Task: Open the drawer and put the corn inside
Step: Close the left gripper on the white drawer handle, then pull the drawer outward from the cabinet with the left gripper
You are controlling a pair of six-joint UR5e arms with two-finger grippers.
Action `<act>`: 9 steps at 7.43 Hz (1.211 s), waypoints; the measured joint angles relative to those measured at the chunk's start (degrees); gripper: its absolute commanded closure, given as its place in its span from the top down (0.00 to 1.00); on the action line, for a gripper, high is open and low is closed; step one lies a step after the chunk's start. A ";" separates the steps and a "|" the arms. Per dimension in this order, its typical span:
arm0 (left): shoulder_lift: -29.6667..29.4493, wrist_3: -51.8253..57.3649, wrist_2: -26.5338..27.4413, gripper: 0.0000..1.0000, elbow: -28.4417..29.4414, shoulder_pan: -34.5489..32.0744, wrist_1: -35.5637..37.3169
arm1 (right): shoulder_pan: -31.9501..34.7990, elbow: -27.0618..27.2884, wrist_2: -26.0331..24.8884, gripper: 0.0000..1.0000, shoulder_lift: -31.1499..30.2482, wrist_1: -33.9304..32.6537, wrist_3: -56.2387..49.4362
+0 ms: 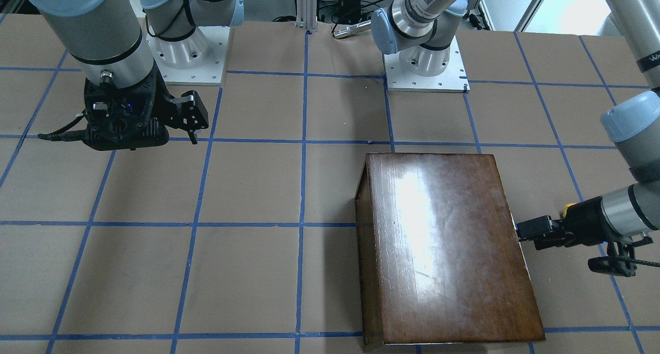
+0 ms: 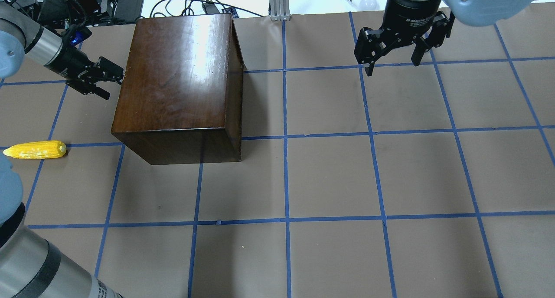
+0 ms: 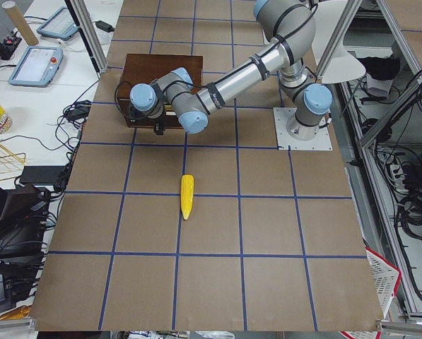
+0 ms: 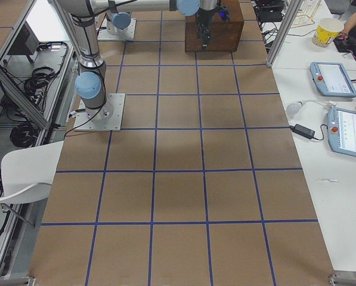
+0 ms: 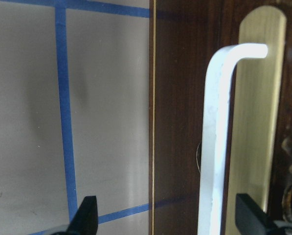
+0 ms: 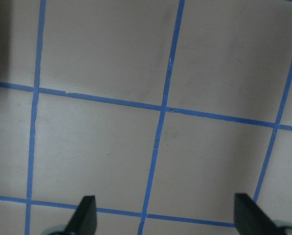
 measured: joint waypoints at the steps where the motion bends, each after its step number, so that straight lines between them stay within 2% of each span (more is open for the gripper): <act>1: -0.07 0.11 0.04 1.00 -0.06 -0.02 0.46 | 0.00 0.00 0.00 1.00 0.00 0.00 0.03; 9: -0.92 1.42 0.73 1.00 -0.64 0.14 2.01 | 0.00 0.00 0.00 1.00 0.00 0.05 0.03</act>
